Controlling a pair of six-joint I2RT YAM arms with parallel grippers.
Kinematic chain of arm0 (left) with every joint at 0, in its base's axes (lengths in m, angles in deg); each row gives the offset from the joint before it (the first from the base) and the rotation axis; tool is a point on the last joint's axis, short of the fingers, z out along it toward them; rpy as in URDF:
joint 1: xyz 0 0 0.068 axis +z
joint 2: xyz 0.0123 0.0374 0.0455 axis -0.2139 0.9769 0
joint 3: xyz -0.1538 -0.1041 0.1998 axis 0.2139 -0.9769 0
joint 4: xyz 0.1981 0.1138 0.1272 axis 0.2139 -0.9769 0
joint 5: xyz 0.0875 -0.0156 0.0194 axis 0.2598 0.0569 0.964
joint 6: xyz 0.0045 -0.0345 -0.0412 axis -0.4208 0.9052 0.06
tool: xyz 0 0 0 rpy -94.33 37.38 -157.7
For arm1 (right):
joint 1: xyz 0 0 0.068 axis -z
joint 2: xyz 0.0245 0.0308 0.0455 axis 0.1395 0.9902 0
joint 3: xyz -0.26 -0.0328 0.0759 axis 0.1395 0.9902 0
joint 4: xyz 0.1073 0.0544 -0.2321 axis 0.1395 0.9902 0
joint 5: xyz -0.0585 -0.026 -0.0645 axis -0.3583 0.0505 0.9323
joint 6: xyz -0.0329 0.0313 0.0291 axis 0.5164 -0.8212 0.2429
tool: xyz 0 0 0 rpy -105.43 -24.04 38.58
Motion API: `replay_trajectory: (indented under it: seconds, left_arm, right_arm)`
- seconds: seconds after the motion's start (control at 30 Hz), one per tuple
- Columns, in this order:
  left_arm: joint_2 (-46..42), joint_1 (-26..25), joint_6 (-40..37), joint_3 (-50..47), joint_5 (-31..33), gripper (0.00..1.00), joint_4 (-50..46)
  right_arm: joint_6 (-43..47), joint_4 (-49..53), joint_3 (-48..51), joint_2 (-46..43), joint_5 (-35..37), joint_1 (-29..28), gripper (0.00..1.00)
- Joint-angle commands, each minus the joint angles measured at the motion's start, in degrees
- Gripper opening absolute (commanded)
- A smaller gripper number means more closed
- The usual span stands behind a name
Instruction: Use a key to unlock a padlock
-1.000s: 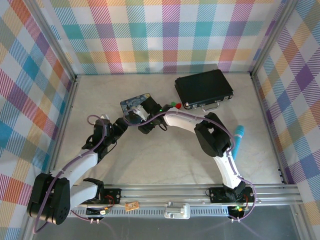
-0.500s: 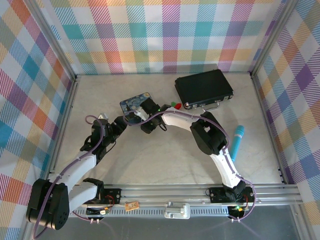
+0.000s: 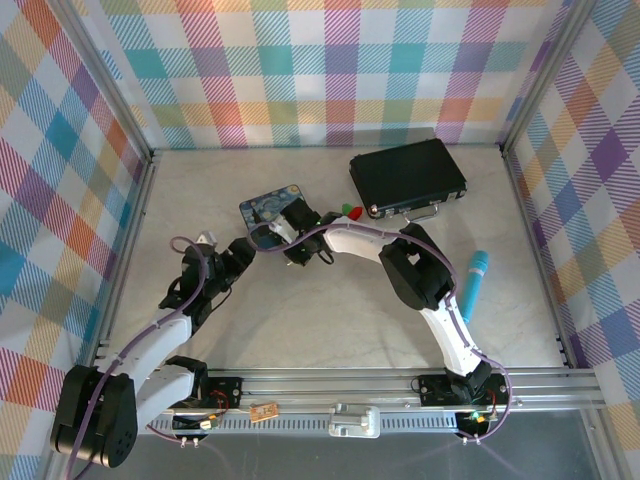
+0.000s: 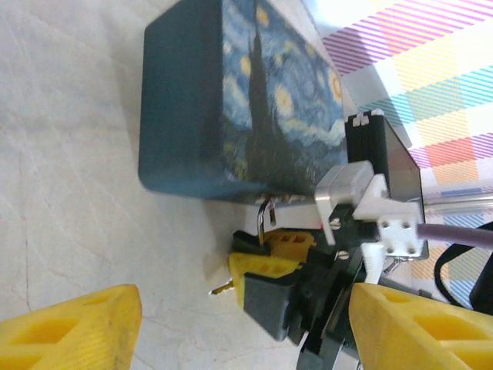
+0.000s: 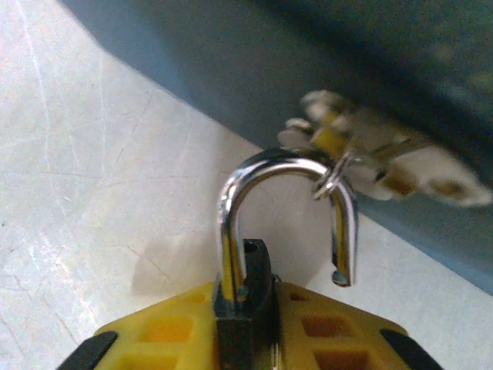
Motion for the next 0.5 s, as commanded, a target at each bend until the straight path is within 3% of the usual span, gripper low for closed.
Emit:
replay_trajectory:
  seconds: [0.0,0.27,0.47]
  left_arm:
    - [1.52,0.74,1.06,-1.32,-3.07,0.69,4.57]
    - [10.62,-0.09,2.8,-0.97,-6.82,0.56,15.25]
    - [16.47,-3.27,3.39,1.29,-3.19,0.53,18.57]
  right_arm:
    - [1.41,1.15,0.8,-1.15,-6.49,0.96,0.14]
    - [2.41,6.32,-2.63,-2.55,-24.0,3.23,0.09]
    - [1.29,6.51,-2.88,-1.7,-26.66,3.49,0.09]
